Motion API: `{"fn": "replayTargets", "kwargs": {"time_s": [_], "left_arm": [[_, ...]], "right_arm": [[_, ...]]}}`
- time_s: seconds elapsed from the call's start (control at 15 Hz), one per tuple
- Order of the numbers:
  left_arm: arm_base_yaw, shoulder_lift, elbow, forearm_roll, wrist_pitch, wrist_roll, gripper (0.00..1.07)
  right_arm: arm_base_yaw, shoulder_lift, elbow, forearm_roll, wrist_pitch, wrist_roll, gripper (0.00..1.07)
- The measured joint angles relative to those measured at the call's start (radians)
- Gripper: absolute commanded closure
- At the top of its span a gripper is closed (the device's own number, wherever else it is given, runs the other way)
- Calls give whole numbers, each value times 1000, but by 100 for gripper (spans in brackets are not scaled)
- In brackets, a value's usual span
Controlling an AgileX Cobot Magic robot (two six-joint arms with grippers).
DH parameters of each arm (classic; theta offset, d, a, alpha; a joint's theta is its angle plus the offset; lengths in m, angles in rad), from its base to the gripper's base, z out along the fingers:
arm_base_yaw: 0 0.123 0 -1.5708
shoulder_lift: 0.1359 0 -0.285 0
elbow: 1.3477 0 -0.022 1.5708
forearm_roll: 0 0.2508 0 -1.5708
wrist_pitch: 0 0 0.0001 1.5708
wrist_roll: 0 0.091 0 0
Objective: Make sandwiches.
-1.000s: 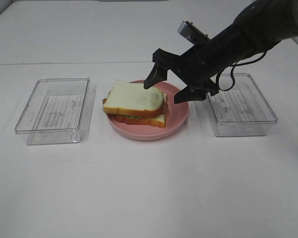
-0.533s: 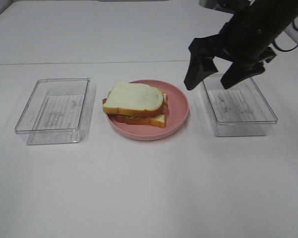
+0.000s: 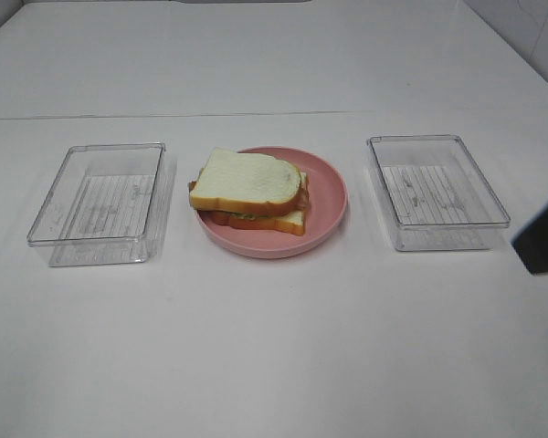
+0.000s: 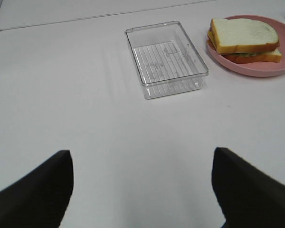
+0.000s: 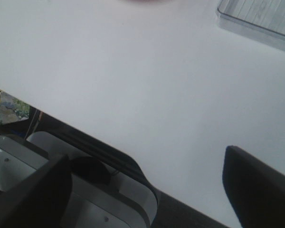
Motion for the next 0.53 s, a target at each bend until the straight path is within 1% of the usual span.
{"fn": "replayTargets", "kwargs": {"time_s": [0.13, 0.2, 0.27, 0.33, 0.4, 0.53], "left_arm": [[0, 0, 0, 0, 0, 0, 30], [0, 0, 0, -7, 0, 9, 30], [0, 0, 0, -16, 0, 18, 30], [0, 0, 0, -37, 0, 49, 30], [0, 0, 0, -74, 0, 94, 30], [0, 0, 0, -76, 0, 99, 30]], "right_arm": [[0, -181, 118, -33, 28, 0, 26], [0, -219, 141, -40, 29, 0, 26], [0, -315, 188, -56, 32, 0, 26], [0, -408, 233, -75, 33, 0, 26], [0, -560, 292, -118, 32, 0, 26], [0, -663, 331, -148, 23, 0, 27]]}}
